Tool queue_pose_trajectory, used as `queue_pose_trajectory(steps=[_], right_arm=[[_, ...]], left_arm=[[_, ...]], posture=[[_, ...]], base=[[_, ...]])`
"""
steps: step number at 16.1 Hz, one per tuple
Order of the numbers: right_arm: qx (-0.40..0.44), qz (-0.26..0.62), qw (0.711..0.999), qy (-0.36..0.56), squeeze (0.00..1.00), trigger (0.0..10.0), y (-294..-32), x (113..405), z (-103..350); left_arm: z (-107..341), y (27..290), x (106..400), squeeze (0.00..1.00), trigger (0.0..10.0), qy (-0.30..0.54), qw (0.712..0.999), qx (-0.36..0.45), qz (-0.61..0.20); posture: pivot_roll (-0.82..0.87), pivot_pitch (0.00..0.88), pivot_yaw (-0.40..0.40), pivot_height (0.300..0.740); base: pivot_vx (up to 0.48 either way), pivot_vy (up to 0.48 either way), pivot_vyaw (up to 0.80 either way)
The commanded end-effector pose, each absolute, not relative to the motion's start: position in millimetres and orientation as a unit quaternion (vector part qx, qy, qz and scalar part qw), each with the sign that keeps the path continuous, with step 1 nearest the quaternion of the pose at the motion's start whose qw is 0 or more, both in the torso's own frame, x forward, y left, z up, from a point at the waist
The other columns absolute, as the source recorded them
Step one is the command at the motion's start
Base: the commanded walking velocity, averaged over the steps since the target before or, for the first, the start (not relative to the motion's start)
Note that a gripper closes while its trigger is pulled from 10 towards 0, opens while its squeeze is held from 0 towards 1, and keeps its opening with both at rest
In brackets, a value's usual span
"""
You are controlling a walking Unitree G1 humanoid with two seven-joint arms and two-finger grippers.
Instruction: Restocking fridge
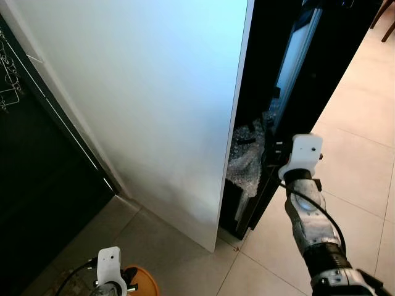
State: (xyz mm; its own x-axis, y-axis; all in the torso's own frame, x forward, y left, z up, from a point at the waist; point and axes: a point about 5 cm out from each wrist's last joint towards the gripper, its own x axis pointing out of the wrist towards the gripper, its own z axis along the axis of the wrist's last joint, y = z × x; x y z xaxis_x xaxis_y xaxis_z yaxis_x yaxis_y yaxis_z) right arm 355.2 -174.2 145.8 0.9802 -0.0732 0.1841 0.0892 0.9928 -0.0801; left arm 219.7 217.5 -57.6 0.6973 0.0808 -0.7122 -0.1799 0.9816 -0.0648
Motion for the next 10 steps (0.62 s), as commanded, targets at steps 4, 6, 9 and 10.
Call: queue_pose_trajectory(steps=[4, 6, 9, 10], right_arm=[[-0.043, -0.053, 0.993, -0.1, 0.0, 10.0, -179.4, 361.5, 152.3], [-0.047, -0.071, 0.991, -0.103, 0.0, 10.0, -184.5, 360.3, 152.1], [-0.051, -0.093, 0.988, -0.11, 0.0, 10.0, -193.5, 352.1, 147.8], [-0.057, -0.112, 0.986, -0.106, 0.0, 10.0, -202.2, 344.2, 142.0]], left_arm=[[-61.4, 221.2, 212.4, 0.0, 10.0, 0.395, 0.914, -0.056, 0.07], [-62.0, 221.6, 211.2, 0.0, 10.0, 0.396, 0.914, -0.055, 0.07], [-62.9, 220.6, 210.0, 0.0, 10.0, 0.398, 0.913, -0.055, 0.068], [-63.3, 219.5, 209.7, 0.0, 10.0, 0.399, 0.913, -0.054, 0.066]], posture=[[0.01, 0.144, 0.037, 0.74], [0.01, 0.146, 0.037, 0.74], [0.01, 0.149, 0.036, 0.74], [0.01, 0.15, 0.036, 0.74]], base=[[0.0, 0.0, 0.0], [0.0, 0.0, 0.0], [0.0, 0.0, 0.0], [0.0, 0.0, 0.0]])
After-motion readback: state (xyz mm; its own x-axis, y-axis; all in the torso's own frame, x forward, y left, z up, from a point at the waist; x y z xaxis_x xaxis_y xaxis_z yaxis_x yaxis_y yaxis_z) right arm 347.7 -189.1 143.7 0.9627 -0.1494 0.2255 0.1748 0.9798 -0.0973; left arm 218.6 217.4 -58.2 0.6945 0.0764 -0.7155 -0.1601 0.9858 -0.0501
